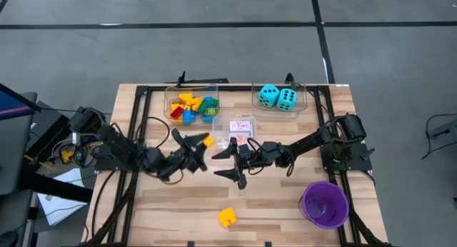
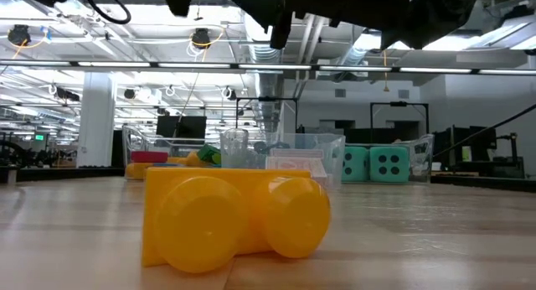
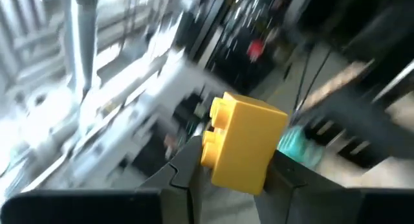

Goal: Pick & Place Toys
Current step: Put the yellow game piece into the top left transparent bin

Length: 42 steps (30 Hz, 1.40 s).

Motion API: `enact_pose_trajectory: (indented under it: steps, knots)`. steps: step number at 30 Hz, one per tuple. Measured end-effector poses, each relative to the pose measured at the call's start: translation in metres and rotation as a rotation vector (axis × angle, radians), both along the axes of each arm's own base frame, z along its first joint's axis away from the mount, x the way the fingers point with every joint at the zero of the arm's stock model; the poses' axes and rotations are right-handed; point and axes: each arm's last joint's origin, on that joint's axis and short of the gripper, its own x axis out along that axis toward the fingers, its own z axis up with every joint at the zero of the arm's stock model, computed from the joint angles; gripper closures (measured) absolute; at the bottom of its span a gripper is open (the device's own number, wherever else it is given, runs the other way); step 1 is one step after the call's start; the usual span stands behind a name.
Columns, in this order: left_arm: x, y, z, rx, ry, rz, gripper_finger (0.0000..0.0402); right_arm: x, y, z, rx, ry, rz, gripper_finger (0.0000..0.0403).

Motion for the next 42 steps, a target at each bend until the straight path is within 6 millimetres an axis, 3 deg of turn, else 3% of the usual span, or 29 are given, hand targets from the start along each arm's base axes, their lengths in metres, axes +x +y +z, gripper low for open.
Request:
enact_pose_trajectory:
  steps: [5, 15, 22, 30, 37, 42]
  knots:
    - [0.004, 0.024, -0.004, -0.083, 0.008, 0.203, 0.0313, 0.000, 0.001, 0.000, 0.001, 0.001, 0.018, 0.0135]
    - [-0.007, 0.091, -0.049, -0.184, -0.018, 0.408, 0.0313, 0.000, 0.001, 0.000, 0.002, 0.001, 0.028, 0.0135]
    - [-0.018, 0.126, -0.072, -0.291, -0.094, 0.326, 0.0312, 0.000, 0.002, 0.001, 0.000, -0.001, 0.051, 0.0134]
    - [-0.014, 0.166, -0.090, -0.529, -0.031, 0.120, 0.0313, -0.001, 0.005, 0.000, 0.027, 0.008, 0.082, 0.0134]
    - [-0.026, 0.201, -0.095, -0.631, -0.032, 0.239, 0.0313, -0.002, 0.011, 0.001, 0.027, 0.010, 0.100, 0.0134]
    - [-0.045, 0.226, -0.093, -0.828, -0.077, 0.213, 0.0313, -0.002, 0.013, -0.001, 0.044, 0.031, 0.108, 0.0137]
